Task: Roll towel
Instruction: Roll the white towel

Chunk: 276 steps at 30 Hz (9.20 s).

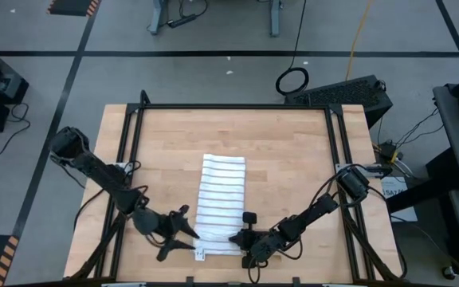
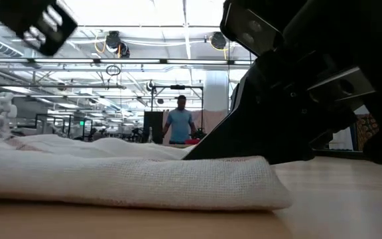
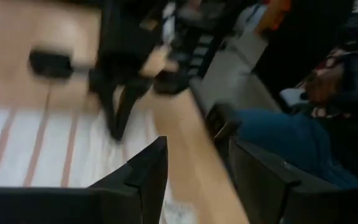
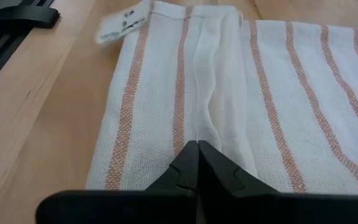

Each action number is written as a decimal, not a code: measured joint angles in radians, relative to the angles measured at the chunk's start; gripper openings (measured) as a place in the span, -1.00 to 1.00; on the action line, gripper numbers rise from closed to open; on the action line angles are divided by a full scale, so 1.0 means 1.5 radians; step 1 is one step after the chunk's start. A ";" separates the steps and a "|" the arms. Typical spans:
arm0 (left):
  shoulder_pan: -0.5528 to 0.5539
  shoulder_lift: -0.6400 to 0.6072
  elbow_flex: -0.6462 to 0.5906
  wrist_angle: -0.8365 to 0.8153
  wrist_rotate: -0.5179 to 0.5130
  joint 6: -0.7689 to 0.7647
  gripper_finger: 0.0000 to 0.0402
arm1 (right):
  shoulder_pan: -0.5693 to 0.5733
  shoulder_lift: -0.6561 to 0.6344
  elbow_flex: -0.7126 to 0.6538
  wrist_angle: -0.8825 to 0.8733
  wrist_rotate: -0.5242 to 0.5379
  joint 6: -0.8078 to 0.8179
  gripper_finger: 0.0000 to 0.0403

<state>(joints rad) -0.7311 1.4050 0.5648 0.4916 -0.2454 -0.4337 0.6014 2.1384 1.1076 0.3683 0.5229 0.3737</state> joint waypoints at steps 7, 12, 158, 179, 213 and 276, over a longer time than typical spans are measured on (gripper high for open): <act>-0.010 0.072 0.001 0.051 -0.031 0.032 -0.13 | 0.000 0.000 0.000 0.001 -0.001 0.002 -1.00; -0.009 0.165 0.001 0.107 -0.044 -0.018 -0.13 | 0.000 0.000 0.000 0.001 -0.003 0.003 -1.00; -0.019 0.235 0.096 -0.022 -0.022 -0.108 -0.86 | 0.029 -0.080 0.000 -0.142 -0.108 -0.031 -0.96; -0.012 0.232 0.099 -0.207 -0.022 -0.161 -0.86 | -0.108 -0.092 0.000 -0.131 -0.441 0.167 -0.97; -0.122 0.183 0.096 -0.023 -0.292 -0.015 0.41 | -0.139 -0.085 -0.001 -0.102 -0.469 0.232 -0.97; -0.004 0.245 0.103 -0.087 0.017 -0.312 -0.90 | -0.133 -0.085 0.000 -0.127 -0.561 0.181 -0.97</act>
<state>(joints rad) -0.7376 1.7725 0.7197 0.3616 -0.2205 -0.9020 0.4020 2.0102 1.1080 0.1772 -0.3180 0.6449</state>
